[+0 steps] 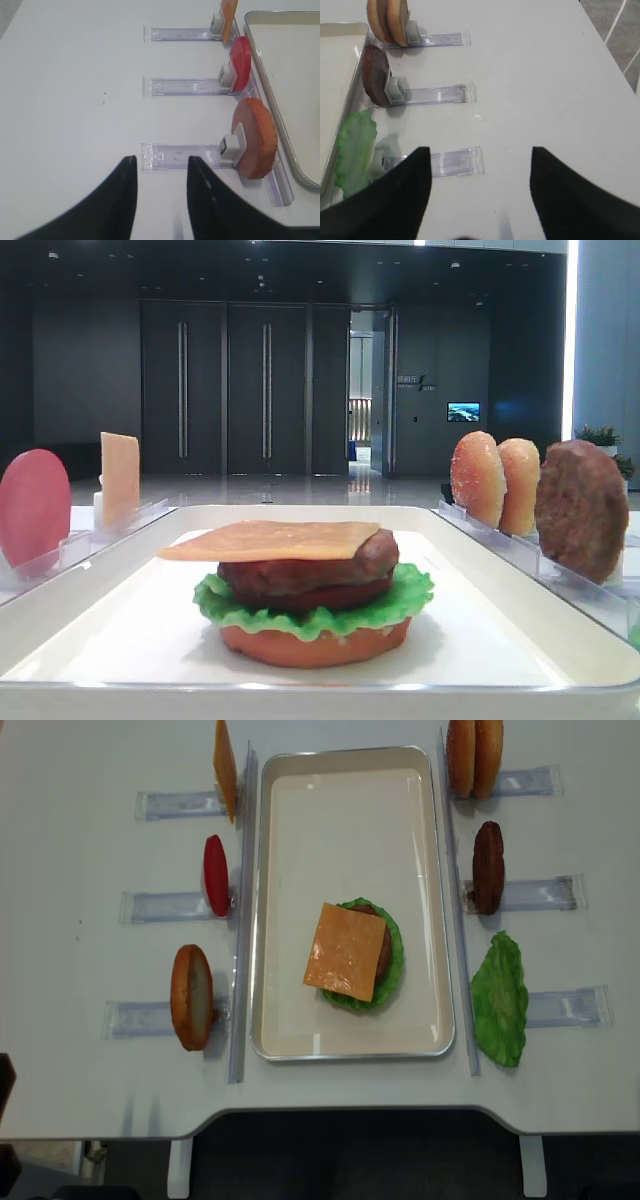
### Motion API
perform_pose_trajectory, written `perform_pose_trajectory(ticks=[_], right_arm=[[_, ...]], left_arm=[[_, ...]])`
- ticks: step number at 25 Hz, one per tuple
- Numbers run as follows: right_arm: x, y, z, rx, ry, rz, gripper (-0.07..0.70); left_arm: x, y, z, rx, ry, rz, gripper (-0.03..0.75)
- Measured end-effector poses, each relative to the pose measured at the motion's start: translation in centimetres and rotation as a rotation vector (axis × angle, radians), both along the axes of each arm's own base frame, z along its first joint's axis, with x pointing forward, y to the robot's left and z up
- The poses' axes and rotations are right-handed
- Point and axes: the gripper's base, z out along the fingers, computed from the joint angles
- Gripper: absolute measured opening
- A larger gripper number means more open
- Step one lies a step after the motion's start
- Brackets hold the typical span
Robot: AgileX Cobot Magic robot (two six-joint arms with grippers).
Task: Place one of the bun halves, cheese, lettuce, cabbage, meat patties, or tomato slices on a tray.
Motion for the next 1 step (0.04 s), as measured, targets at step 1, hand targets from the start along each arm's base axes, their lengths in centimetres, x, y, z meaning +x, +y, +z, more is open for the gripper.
perform_pose_trajectory(ticks=[1], right_arm=[[0.0,0.0,0.0,0.0,0.0,0.0,0.416]], left_arm=[[0.0,0.0,0.0,0.0,0.0,0.0,0.254]])
